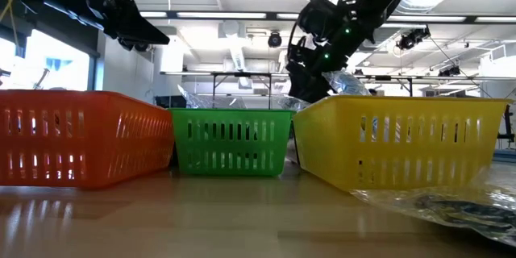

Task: Pick & Place Travel size toiletries
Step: Put the orange toothbrush into the yellow bin

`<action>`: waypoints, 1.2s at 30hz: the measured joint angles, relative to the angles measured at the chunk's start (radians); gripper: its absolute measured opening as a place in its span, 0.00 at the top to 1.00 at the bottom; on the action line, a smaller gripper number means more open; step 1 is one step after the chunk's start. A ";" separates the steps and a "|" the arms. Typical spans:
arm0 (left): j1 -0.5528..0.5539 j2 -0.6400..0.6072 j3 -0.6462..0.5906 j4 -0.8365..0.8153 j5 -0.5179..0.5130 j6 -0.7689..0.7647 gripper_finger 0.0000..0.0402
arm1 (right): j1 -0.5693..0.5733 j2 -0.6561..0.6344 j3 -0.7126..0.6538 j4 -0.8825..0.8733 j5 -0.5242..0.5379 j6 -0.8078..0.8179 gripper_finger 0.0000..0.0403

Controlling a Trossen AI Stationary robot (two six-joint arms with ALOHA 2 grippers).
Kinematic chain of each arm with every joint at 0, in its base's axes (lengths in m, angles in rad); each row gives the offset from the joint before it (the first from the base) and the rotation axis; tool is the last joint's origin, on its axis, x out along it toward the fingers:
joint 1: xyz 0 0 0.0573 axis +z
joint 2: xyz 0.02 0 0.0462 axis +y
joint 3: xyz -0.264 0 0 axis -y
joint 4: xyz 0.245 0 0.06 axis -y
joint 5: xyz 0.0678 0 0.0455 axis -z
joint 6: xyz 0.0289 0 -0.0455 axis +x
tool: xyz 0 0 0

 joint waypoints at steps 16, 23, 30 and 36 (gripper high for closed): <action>0.000 0.000 0.000 0.000 0.000 0.004 1.00 | -0.045 0.195 -0.002 0.073 -0.058 -0.035 0.29; 0.000 0.000 0.000 0.000 0.000 0.004 1.00 | -0.049 0.198 -0.001 0.072 0.005 -0.035 0.36; 0.000 0.000 0.000 0.000 0.000 0.004 1.00 | -0.071 0.212 -0.001 0.065 -0.024 -0.028 0.40; 0.000 0.000 0.000 0.000 0.000 0.003 1.00 | -0.080 0.238 -0.001 0.081 -0.034 -0.032 0.40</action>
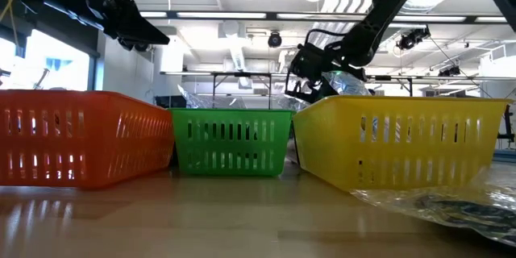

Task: Pick & Place Travel size toiletries
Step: Put the orange toothbrush into the yellow bin

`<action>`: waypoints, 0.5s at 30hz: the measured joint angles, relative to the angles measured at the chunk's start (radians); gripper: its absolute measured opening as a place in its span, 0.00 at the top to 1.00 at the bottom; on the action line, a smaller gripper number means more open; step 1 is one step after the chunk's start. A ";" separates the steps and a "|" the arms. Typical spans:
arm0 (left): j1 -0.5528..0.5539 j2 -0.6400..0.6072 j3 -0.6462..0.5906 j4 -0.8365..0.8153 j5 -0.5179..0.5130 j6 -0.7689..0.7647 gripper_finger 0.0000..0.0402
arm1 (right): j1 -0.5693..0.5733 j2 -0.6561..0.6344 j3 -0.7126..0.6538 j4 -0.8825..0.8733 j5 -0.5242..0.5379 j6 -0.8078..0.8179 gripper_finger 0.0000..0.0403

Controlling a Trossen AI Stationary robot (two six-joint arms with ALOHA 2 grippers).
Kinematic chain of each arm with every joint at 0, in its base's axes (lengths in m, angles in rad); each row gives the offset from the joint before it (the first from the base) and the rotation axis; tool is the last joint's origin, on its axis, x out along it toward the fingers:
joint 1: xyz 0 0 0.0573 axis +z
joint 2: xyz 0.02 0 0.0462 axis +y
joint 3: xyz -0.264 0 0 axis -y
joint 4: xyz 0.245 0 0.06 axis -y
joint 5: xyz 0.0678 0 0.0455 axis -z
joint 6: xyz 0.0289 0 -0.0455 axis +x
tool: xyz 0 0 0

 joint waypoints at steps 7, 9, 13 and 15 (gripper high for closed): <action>0.000 0.000 0.000 -0.001 0.000 0.000 1.00 | -0.004 -0.002 0.000 0.014 -0.020 -0.005 0.40; 0.000 0.000 0.000 -0.001 0.000 0.000 1.00 | -0.004 -0.002 0.000 0.009 -0.021 -0.002 0.42; 0.000 0.000 0.000 -0.001 -0.001 0.000 1.00 | -0.004 -0.002 0.000 -0.001 -0.022 0.003 0.48; 0.000 0.000 0.000 -0.001 -0.001 0.000 1.00 | -0.004 -0.002 0.000 -0.005 -0.022 0.004 0.53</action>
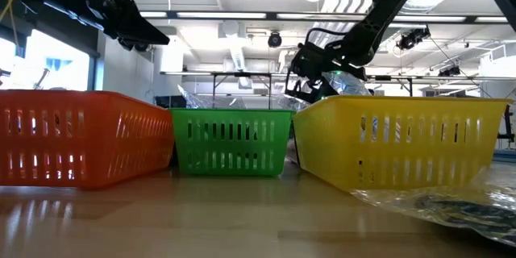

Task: Pick & Place Travel size toiletries
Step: Put the orange toothbrush into the yellow bin

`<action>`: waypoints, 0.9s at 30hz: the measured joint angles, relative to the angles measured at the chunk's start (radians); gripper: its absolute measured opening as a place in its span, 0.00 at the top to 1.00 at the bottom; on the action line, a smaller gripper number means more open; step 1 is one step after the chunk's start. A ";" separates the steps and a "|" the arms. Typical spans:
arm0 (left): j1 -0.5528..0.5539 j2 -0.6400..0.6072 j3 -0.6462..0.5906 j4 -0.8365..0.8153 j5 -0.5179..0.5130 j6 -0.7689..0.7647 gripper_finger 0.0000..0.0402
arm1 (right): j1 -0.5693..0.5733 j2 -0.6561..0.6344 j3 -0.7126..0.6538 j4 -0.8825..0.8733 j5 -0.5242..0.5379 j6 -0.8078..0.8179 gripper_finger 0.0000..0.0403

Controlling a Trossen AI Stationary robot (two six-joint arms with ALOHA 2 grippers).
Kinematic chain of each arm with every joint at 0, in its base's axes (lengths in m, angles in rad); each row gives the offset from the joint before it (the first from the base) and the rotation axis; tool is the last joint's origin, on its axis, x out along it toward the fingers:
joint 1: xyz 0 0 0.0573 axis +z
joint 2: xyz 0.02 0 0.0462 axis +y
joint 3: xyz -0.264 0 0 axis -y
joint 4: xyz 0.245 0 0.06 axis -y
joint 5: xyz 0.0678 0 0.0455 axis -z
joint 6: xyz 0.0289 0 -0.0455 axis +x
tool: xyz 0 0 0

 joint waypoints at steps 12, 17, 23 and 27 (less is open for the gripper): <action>0.000 0.000 0.000 0.000 -0.003 0.000 1.00 | 0.001 0.000 0.000 0.001 0.005 0.000 0.81; 0.000 0.000 0.000 0.000 -0.003 0.000 1.00 | 0.001 -0.001 0.000 0.001 0.005 0.000 0.81; 0.000 0.000 0.000 0.000 -0.002 0.000 1.00 | 0.002 -0.033 0.000 -0.035 -0.001 -0.003 0.82; 0.000 0.000 0.000 0.000 -0.002 -0.001 1.00 | 0.002 -0.082 0.000 -0.074 -0.001 -0.008 0.83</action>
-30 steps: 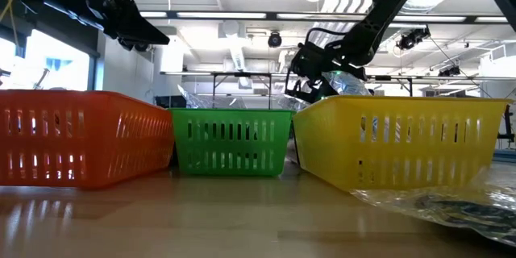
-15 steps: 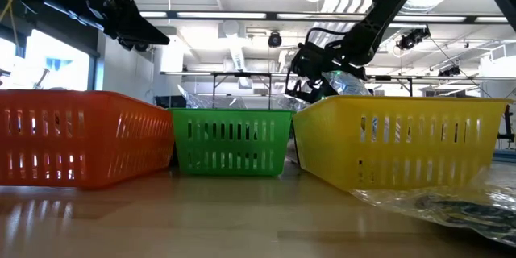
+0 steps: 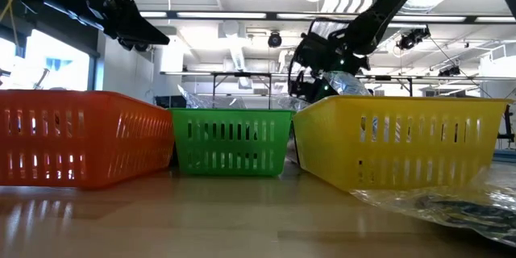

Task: Pick & Place Travel size toiletries
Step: Put the orange toothbrush into the yellow bin

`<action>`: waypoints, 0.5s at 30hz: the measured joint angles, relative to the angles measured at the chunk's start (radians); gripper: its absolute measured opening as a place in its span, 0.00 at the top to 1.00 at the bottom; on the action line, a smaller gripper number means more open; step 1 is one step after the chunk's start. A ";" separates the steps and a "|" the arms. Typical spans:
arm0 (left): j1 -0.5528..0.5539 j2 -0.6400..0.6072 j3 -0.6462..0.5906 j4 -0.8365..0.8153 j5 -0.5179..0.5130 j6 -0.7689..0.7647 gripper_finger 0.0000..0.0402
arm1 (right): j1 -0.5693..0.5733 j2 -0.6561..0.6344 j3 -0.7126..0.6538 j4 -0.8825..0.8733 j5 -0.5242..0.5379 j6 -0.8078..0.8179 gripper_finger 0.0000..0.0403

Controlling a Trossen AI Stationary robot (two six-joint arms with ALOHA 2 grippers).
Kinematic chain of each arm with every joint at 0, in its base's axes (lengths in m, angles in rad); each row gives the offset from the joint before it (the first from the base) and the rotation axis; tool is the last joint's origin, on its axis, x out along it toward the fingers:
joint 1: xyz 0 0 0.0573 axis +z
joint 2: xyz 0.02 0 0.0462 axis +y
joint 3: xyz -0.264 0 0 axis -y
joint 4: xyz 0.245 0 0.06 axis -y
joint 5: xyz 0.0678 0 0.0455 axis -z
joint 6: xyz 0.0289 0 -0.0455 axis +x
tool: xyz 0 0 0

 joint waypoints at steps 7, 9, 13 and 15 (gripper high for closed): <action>0.000 0.000 0.000 0.000 0.000 0.000 1.00 | 0.016 -0.119 0.000 -0.054 -0.003 -0.025 0.83; 0.000 0.000 0.000 0.000 0.000 0.000 1.00 | 0.026 -0.157 0.000 -0.062 -0.003 -0.026 0.83; 0.000 0.000 0.000 0.000 0.000 0.000 1.00 | 0.045 -0.237 0.000 -0.094 -0.003 -0.050 0.83; 0.000 0.000 0.000 0.000 0.000 0.000 1.00 | 0.051 -0.280 0.000 -0.124 -0.001 -0.052 0.83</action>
